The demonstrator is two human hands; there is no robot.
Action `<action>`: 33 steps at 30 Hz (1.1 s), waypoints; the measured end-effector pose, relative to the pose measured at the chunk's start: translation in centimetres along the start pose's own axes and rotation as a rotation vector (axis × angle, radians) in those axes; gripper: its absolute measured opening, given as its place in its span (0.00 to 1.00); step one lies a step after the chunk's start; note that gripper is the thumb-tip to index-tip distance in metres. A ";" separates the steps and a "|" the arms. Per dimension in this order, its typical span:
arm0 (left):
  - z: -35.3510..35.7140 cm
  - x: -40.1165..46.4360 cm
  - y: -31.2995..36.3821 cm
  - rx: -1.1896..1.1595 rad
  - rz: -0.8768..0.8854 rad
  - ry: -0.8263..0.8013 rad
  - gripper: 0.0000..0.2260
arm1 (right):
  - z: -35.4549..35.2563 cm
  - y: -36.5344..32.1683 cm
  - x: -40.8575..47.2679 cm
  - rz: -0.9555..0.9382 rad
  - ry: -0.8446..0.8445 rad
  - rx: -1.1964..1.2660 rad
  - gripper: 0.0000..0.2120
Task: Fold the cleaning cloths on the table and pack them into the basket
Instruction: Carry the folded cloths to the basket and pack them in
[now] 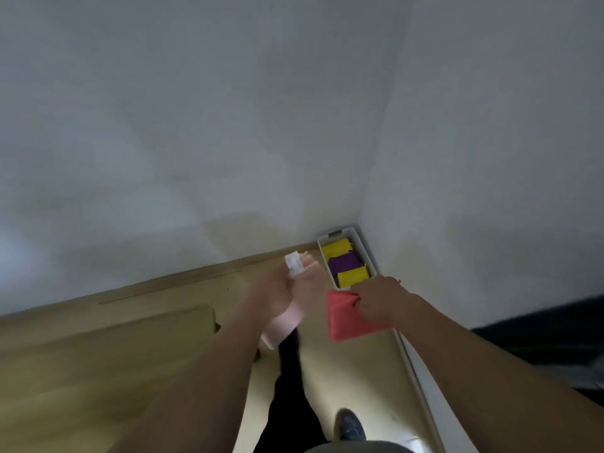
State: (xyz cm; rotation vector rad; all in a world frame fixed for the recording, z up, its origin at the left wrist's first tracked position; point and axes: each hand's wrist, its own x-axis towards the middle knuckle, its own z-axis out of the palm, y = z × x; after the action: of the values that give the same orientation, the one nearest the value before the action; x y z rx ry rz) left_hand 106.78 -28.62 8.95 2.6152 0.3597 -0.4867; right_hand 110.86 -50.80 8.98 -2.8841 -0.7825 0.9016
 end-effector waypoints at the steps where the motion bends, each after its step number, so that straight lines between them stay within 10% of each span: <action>1: -0.3 1.8 0.1 0.004 0.019 -0.030 0.13 | -0.6 0.2 1.3 0.013 0.000 -0.005 0.14; 21: -3.6 28.6 8.0 0.167 0.265 -0.312 0.14 | -4.0 9.1 17.6 0.182 -0.006 0.185 0.21; 27: 8.0 37.8 5.8 0.122 0.258 -0.329 0.14 | 3.4 13.8 27.4 0.156 0.016 0.129 0.30; 33: 24.5 47.8 -2.0 0.084 0.200 -0.281 0.19 | 18.1 19.2 41.4 0.140 -0.149 0.117 0.18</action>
State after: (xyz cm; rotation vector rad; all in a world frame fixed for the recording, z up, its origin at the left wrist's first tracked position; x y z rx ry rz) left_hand 142.59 -30.55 -31.10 2.5775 -0.0140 -0.8006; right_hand 139.19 -50.48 -31.17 -2.8234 -0.5211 1.1465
